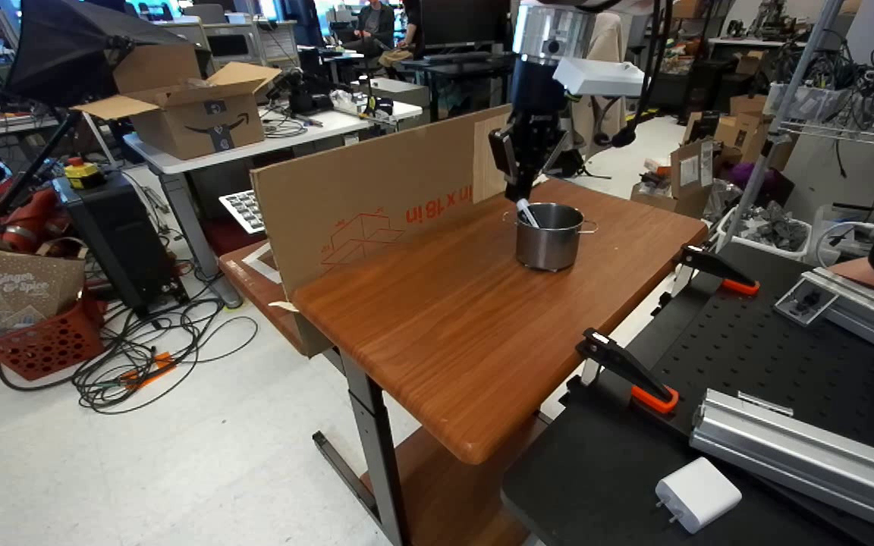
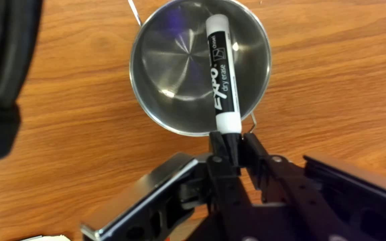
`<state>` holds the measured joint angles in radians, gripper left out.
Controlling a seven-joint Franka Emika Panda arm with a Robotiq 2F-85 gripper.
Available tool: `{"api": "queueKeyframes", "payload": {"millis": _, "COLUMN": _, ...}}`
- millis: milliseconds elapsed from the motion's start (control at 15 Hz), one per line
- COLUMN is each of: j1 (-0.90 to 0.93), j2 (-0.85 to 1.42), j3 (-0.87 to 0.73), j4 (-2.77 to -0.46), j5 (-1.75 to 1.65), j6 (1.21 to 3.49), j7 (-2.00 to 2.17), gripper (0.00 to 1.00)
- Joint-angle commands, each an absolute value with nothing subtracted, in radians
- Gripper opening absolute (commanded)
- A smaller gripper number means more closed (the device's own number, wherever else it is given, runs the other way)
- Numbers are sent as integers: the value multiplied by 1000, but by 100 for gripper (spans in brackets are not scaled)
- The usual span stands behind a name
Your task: Put the marker in the pot on the table
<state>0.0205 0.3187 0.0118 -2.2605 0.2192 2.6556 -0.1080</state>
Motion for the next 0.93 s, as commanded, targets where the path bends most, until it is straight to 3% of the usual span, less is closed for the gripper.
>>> {"api": "queueKeyframes", "payload": {"millis": 0, "j1": -1, "j2": 237, "j3": 27, "j4": -2313, "j5": 194, "j6": 2656, "j7": -110, "gripper": 5}}
{"api": "queueKeyframes", "payload": {"millis": 533, "j1": 19, "j2": 17, "j3": 34, "j4": -2416, "j5": 195, "j6": 2661, "j7": -141, "gripper": 5}}
{"api": "queueKeyframes", "payload": {"millis": 867, "j1": 73, "j2": 27, "j3": 75, "j4": -2393, "j5": 201, "j6": 2644, "j7": -166, "gripper": 5}}
